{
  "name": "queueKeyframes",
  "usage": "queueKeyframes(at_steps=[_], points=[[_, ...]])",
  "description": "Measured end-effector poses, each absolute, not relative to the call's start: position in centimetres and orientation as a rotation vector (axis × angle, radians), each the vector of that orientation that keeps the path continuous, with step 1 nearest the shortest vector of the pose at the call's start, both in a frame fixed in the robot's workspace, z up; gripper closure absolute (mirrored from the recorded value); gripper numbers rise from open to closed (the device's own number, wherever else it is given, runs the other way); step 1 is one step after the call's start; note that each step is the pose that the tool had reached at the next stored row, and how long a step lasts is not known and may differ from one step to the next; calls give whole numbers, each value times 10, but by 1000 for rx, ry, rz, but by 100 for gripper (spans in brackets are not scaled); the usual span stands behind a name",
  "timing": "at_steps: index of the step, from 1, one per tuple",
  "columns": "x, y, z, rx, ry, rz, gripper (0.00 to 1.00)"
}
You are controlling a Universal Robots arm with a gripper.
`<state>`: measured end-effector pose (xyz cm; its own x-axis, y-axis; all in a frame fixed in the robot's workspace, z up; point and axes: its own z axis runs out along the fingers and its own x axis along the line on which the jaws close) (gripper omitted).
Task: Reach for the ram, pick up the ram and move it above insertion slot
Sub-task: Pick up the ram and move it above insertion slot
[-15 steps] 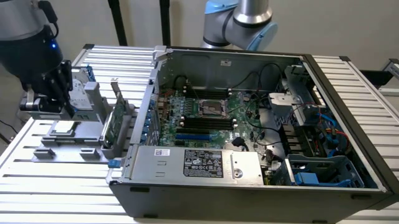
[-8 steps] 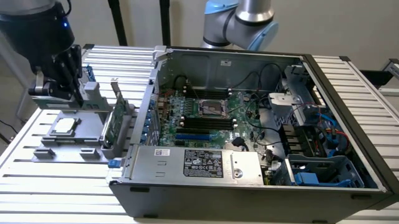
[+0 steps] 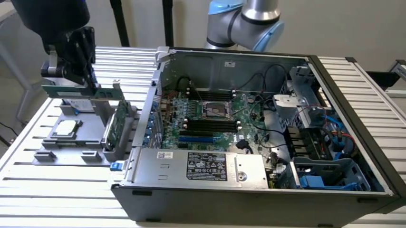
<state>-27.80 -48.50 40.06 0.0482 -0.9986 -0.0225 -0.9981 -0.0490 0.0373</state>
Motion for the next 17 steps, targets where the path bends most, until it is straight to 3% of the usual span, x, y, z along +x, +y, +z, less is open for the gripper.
queueKeyframes(at_steps=[17], points=[[-203, -482, 402, 2280, -2170, -95, 86]])
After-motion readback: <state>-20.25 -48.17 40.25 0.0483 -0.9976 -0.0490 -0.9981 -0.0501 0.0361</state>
